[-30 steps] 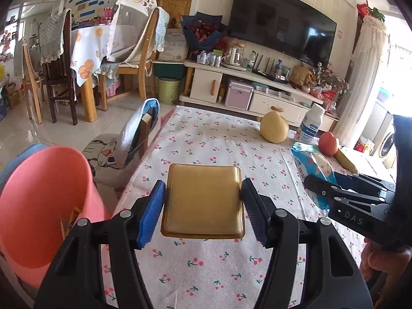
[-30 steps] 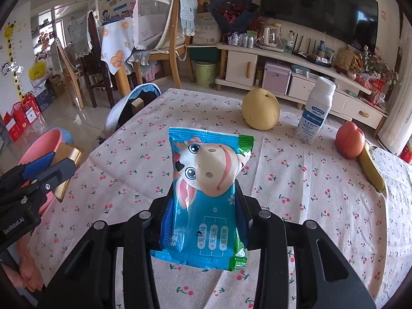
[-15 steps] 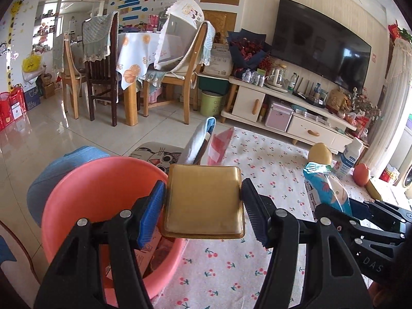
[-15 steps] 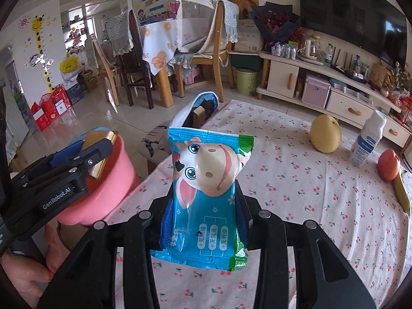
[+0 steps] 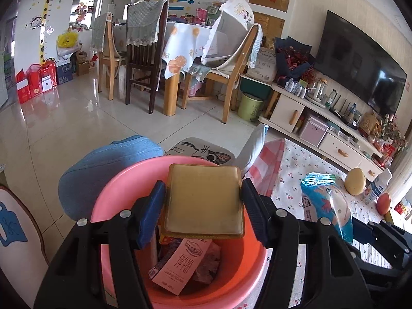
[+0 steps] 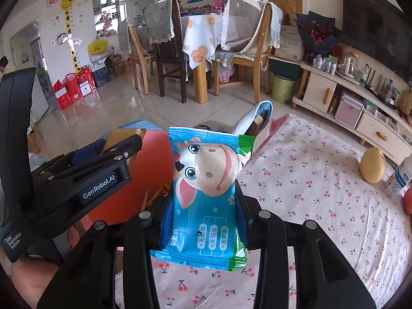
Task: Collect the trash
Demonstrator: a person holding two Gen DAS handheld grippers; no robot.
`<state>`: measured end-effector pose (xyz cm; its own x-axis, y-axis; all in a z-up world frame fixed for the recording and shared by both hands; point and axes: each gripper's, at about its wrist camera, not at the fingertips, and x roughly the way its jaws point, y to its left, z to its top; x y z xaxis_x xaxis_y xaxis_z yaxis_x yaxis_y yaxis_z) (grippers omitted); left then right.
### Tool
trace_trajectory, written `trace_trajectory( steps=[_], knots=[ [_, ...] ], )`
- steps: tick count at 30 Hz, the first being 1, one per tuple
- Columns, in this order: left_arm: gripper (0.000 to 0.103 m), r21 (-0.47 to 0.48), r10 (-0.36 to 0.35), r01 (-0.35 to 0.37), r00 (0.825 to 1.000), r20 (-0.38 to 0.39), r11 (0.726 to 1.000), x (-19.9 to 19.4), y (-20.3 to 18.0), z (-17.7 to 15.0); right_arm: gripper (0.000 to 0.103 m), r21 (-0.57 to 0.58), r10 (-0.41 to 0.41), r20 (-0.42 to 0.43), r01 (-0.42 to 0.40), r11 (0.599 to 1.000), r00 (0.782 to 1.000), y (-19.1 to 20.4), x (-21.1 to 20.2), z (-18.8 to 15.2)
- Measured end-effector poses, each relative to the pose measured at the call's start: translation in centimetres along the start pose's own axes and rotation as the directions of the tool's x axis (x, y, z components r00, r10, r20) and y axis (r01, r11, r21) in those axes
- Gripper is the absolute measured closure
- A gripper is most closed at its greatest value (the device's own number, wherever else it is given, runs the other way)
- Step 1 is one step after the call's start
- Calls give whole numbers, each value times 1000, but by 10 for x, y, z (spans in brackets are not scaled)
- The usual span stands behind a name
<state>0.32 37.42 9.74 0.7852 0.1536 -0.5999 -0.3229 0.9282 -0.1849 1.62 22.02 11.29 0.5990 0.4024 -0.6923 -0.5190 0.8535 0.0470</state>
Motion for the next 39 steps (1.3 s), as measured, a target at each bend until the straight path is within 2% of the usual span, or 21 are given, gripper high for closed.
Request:
trace_trajectory(
  steps=[19,21,22,24,28,30,32,35,39],
  knots=[
    [39,-85,79,-84,995,-67,993,19,39,9,61,-84,42,-98,-51,995,994,49,54,-9],
    [32,-87,103,-109,992,-68,990,19,40,9,56,-96,39,-96,-48,994,995,51,53,-10],
    [24,-89,115,-120,991,-62,989,18,40,9,53,-99,40,-87,-49,994,995,51,51,-10],
    [20,-90,129,-132,991,-47,987,15,40,10,37,-100,21,-57,-26,995,998,50,43,-9],
    [13,-82,134,-136,991,-31,987,11,37,12,30,-62,-3,-13,2,998,1000,36,28,-7],
    [12,-80,120,-121,993,-15,989,7,35,13,23,-37,-25,7,25,999,1000,26,19,-7],
    [8,-74,107,-106,994,10,992,2,31,14,22,-15,-56,25,57,998,998,16,10,-7],
    [4,-57,69,-66,996,53,996,-6,23,13,15,29,-102,53,101,994,993,-2,-7,-11],
    [4,-20,8,-7,997,70,1000,-11,9,11,14,78,-162,78,156,985,984,-27,-29,-19]
  ],
)
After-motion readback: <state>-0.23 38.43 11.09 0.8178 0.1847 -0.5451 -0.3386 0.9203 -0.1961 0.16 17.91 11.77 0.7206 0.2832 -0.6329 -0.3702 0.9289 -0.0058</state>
